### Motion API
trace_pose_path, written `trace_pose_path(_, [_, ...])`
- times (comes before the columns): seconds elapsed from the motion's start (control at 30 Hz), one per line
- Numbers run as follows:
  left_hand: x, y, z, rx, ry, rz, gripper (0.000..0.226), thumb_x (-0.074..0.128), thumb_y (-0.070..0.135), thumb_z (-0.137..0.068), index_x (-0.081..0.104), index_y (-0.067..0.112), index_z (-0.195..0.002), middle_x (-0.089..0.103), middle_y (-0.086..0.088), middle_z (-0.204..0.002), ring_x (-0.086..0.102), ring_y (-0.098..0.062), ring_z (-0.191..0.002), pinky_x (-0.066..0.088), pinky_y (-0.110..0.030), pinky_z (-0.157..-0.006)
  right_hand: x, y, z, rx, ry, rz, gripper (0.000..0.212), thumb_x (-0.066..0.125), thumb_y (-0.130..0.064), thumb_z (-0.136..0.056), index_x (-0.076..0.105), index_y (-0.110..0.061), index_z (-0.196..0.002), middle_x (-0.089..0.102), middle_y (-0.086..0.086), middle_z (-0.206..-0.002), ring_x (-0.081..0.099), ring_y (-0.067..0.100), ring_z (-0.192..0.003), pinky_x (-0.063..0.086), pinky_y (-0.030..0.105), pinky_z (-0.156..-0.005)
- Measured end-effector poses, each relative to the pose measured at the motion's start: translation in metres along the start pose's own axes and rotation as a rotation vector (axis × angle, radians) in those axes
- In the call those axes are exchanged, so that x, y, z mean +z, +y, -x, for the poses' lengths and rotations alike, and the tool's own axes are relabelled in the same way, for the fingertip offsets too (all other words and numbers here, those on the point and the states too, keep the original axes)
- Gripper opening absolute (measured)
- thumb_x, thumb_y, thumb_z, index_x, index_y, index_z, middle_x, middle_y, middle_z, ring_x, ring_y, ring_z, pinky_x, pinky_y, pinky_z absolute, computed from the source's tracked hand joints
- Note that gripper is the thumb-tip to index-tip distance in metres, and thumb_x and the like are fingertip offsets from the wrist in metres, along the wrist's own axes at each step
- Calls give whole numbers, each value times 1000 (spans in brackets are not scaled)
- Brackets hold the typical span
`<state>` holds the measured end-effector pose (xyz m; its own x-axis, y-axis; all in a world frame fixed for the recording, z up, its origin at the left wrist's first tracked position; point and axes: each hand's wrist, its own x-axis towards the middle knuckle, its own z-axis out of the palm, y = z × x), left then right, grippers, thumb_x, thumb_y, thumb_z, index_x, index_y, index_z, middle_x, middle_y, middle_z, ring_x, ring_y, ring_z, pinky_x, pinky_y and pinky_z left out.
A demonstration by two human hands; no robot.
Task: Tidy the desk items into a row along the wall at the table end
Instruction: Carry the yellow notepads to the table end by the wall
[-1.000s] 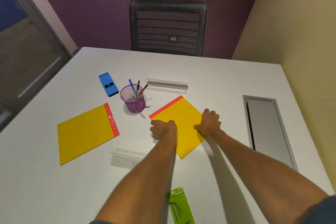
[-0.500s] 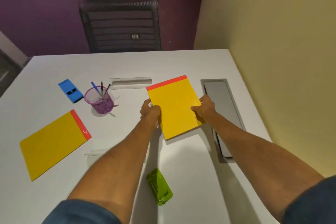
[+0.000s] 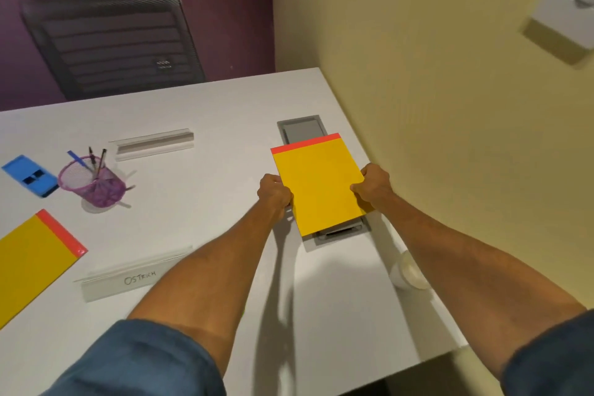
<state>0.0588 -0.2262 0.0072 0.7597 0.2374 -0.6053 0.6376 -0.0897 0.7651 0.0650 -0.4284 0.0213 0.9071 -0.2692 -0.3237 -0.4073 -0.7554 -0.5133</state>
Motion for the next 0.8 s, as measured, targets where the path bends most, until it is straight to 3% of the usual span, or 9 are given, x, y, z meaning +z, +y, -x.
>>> trace_pose_path(0.13, [29, -11, 2, -21, -33, -38, 45, 62, -15, -83, 51, 7, -121, 60, -25, -119, 65, -36, -105, 58, -45, -85, -6, 28, 3, 15, -98, 48, 86, 81, -31, -76, 33, 0, -141, 43, 21, -139, 45, 34, -128, 43, 42, -99])
trace_pose_path(0.23, [48, -19, -3, -4, -48, -97, 39, 63, -13, -83, 55, 7, -115, 61, -24, -115, 64, -36, -104, 57, -44, -87, -2, 48, 2, 30, -103, 68, 94, 84, -29, -73, 28, -5, -144, 38, 23, -138, 45, 39, -126, 43, 45, -101])
trace_pose_path(0.33, [65, -25, -7, 23, -47, -179, 31, 60, -12, -85, 59, 7, -109, 58, -18, -108, 62, -30, -99, 54, -34, -78, 5, 65, 2, 46, -90, 98, 84, 83, -28, -74, 33, -10, -139, 40, 23, -133, 48, 41, -120, 46, 45, -98])
trace_pose_path(0.4, [75, -29, -9, 43, -52, -227, 26, 58, -13, -86, 56, 13, -80, 55, -16, -98, 58, -27, -90, 49, -31, -72, 7, 73, 0, 67, -85, 125, 77, 82, -28, -75, 37, -13, -136, 42, 23, -130, 49, 41, -117, 46, 43, -95])
trace_pose_path(0.47, [84, -36, -12, 49, -40, -256, 40, 56, -10, -88, 42, 19, -65, 53, -10, -83, 53, -25, -83, 44, -31, -69, 9, 78, -1, 84, -89, 156, 68, 80, -25, -77, 42, -12, -131, 43, 22, -128, 49, 41, -116, 46, 43, -93])
trace_pose_path(0.53, [90, -40, -12, 45, -28, -277, 42, 54, -7, -91, 40, 21, -63, 47, -3, -70, 52, -25, -81, 44, -30, -68, 10, 80, -1, 82, -95, 197, 55, 76, -19, -82, 45, -9, -126, 43, 21, -127, 49, 41, -116, 47, 43, -93])
trace_pose_path(0.67, [92, -44, -12, 83, -12, -314, 38, 52, -10, -89, 46, 18, -64, 44, 1, -66, 47, -15, -64, 43, -29, -68, 17, 79, 0, 59, -54, 322, 28, 58, -9, -92, 51, -5, -118, 49, 19, -126, 52, 36, -114, 47, 40, -93])
trace_pose_path(0.8, [92, -39, -6, 90, -24, -379, 21, 56, -11, -85, 50, 7, -77, 40, -1, -67, 38, -10, -56, 41, -29, -58, 24, 71, 6, 61, -2, 447, 28, 47, -6, -94, 52, -7, -122, 43, 17, -131, 44, 35, -123, 41, 41, -102])
